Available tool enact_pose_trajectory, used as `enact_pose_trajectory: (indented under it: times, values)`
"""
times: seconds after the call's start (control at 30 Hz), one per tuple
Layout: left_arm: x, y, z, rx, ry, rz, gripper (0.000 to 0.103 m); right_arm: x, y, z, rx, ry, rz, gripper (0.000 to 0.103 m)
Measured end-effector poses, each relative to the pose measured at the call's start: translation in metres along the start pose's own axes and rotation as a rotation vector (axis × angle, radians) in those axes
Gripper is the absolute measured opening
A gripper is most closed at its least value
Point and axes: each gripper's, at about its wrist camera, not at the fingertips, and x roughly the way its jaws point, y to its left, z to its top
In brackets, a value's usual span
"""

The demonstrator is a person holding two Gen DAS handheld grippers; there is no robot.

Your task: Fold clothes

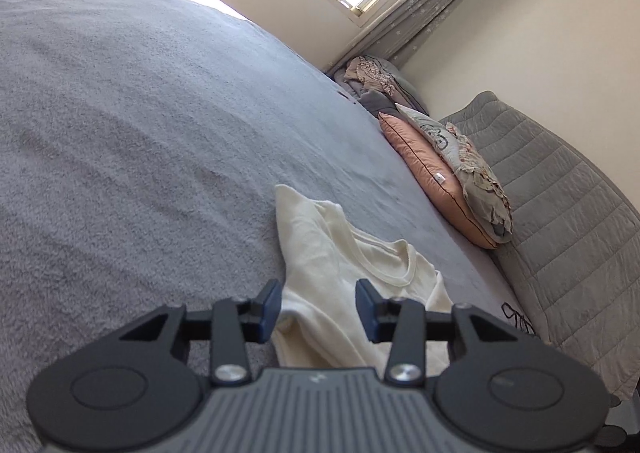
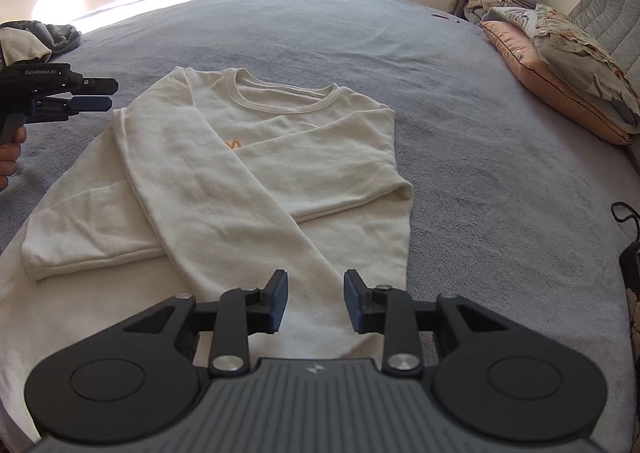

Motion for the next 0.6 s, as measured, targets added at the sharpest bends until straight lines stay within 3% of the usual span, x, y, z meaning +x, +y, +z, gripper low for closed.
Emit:
enact_pose_trajectory:
  times: [0.1,0.23,0.33,0.6]
  values:
    - [0.006,0.009,-0.005,-0.097,0.006,0.000,0.027,0.010,0.012,0.029,-0.016,-0.033,0.052,0.033]
    - [0.007,0.025,-0.008,-0.263,0.006,-0.043,0.008,0.037,0.032,0.073,0.016,-0.077,0.232,0.033]
    - [0.006,0.031,-0.012,-0.343,0.007,-0.058,0.004,0.068,0.048,0.105,0.036,-0.081,0.335,0.033]
    - [0.009,0.033,-0.013,-0.430,0.029,-0.023,0.003,0.153,0.090,0.175,0.104,-0.056,0.399,0.034]
